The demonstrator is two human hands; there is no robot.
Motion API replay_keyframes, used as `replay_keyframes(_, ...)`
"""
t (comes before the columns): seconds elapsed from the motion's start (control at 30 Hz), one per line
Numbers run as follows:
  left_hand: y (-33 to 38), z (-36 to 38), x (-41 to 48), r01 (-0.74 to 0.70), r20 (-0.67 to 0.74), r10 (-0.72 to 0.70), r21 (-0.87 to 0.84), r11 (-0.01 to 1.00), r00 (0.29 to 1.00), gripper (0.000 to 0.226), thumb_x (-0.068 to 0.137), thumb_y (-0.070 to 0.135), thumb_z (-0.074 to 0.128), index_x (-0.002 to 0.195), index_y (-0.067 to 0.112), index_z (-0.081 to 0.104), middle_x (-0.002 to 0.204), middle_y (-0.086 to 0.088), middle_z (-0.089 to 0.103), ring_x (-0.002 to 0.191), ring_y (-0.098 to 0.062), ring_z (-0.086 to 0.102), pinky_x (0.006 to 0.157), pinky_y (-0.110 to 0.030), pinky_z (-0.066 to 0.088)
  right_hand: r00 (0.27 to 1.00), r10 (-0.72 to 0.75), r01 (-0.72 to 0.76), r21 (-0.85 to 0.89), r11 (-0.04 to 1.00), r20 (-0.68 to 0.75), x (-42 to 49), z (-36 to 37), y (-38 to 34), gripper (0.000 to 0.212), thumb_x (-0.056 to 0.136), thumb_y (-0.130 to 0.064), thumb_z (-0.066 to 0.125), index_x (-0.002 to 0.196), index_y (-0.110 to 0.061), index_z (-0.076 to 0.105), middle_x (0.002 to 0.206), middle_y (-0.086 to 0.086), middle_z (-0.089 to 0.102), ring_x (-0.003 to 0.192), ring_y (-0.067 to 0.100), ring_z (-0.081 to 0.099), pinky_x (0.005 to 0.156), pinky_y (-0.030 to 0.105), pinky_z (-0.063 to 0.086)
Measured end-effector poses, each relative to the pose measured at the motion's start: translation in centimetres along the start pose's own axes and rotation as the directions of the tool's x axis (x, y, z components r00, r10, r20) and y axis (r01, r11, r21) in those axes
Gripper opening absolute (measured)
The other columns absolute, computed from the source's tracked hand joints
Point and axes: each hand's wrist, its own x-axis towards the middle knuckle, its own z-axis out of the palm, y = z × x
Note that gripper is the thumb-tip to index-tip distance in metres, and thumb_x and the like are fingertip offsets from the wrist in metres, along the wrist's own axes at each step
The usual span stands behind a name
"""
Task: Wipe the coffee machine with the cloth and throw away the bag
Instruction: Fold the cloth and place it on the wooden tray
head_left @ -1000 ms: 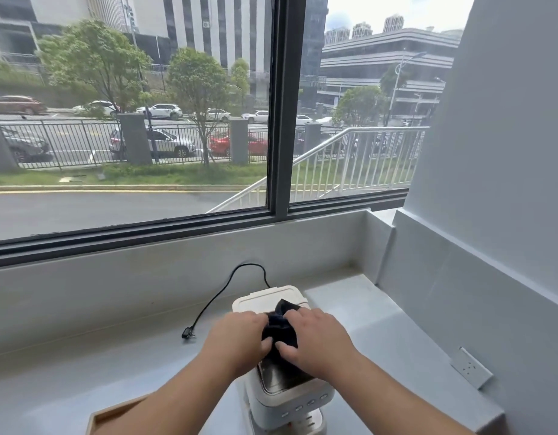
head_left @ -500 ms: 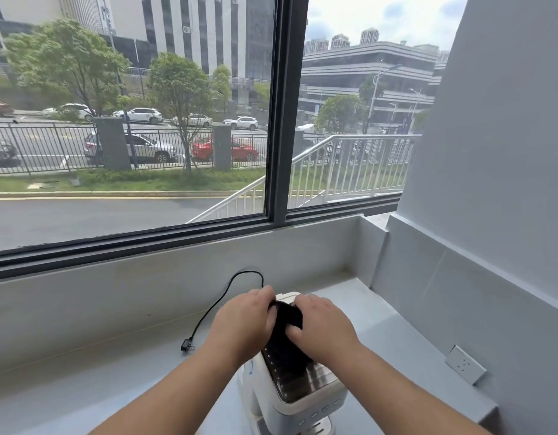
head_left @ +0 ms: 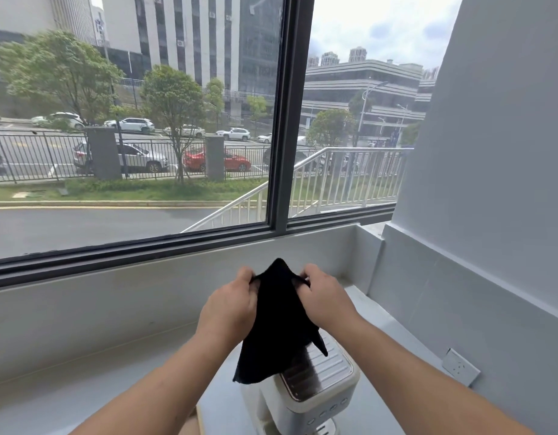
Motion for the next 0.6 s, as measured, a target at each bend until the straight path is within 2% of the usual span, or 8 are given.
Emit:
replay_keyframes(0.1, -0.6, -0.9, 0.0, 0.018, -0.01, -0.018, -0.048, 0.999, 1.0, 0.017, 0.11, 0.039, 0.034, 0.098, 0.029, 0.041, 0.071, -0.002, 0.064, 0.071, -0.033, 0.063, 0.058, -0.042, 0.042, 0.998, -0.052, 0.052, -0.01, 0.999, -0.021, 0.4, -0.5, -1.4, 0.014, 0.1, -0.034, 0.046, 0.087, -0.028, 0.049, 0.072, -0.003, 0.062, 0.07, 0.022, 0.059, 0.058, 0.038, 0.042)
replay_keyframes(0.2, -1.0, -1.7, 0.3, 0.068, -0.026, -0.074, -0.176, 0.982, 0.997, 0.019, 0.11, 0.043, 0.036, 0.097, 0.033, 0.045, 0.073, -0.001, 0.068, 0.07, -0.025, 0.064, 0.056, -0.038, 0.04, 0.996, -0.082, 0.082, -0.01, 0.997, -0.038, 0.9, -0.8, -2.7, 0.019, 0.101, -0.035, 0.046, 0.085, -0.027, 0.048, 0.07, -0.003, 0.061, 0.069, 0.023, 0.058, 0.056, 0.038, 0.04)
replay_keyframes(0.33, -1.5, -2.9, 0.9, 0.134, -0.059, -0.169, -0.379, 0.916, 0.984, 0.023, 0.11, 0.044, 0.042, 0.094, 0.031, 0.053, 0.082, 0.0, 0.07, 0.079, -0.022, 0.066, 0.064, -0.039, 0.046, 0.99, -0.127, 0.127, -0.009, 0.992, -0.064, 1.5, -0.6, -4.1, 0.038, 0.104, -0.047, 0.046, 0.077, -0.02, 0.048, 0.069, 0.001, 0.06, 0.07, 0.027, 0.058, 0.064, 0.046, 0.047)
replay_keyframes(0.43, -1.9, -3.8, 1.2, 0.161, -0.072, -0.208, -0.41, 0.898, 0.975, 0.026, 0.108, 0.043, 0.048, 0.091, 0.025, 0.057, 0.082, -0.002, 0.07, 0.077, -0.023, 0.064, 0.067, -0.04, 0.047, 0.987, -0.151, 0.152, 0.018, 0.988, -0.045, 1.8, 0.2, -4.8, 0.049, 0.105, -0.056, 0.042, 0.07, -0.022, 0.048, 0.068, -0.002, 0.059, 0.068, 0.025, 0.058, 0.063, 0.045, 0.047)
replay_keyframes(0.53, -2.5, -4.8, 1.2, 0.211, -0.025, -0.24, -0.398, 0.893, 0.97, 0.034, 0.1, 0.056, 0.059, 0.09, 0.023, 0.063, 0.082, 0.0, 0.073, 0.077, -0.021, 0.069, 0.064, -0.035, 0.051, 0.984, -0.18, 0.179, 0.047, 0.983, 0.003, 2.1, 1.2, -5.1, 0.055, 0.106, -0.059, 0.038, 0.068, -0.02, 0.047, 0.065, -0.002, 0.057, 0.067, 0.026, 0.057, 0.061, 0.043, 0.044)
replay_keyframes(0.6, -2.7, -5.7, 0.8, 0.244, 0.058, -0.243, -0.423, 0.872, 0.968, 0.043, 0.086, 0.069, 0.07, 0.092, 0.026, 0.069, 0.082, 0.003, 0.078, 0.075, -0.016, 0.075, 0.062, -0.028, 0.055, 0.981, -0.192, 0.188, 0.082, 0.979, 0.036, 2.5, 1.8, -5.0, 0.062, 0.104, -0.065, 0.036, 0.067, -0.017, 0.047, 0.062, -0.002, 0.055, 0.062, 0.022, 0.055, 0.057, 0.04, 0.04)
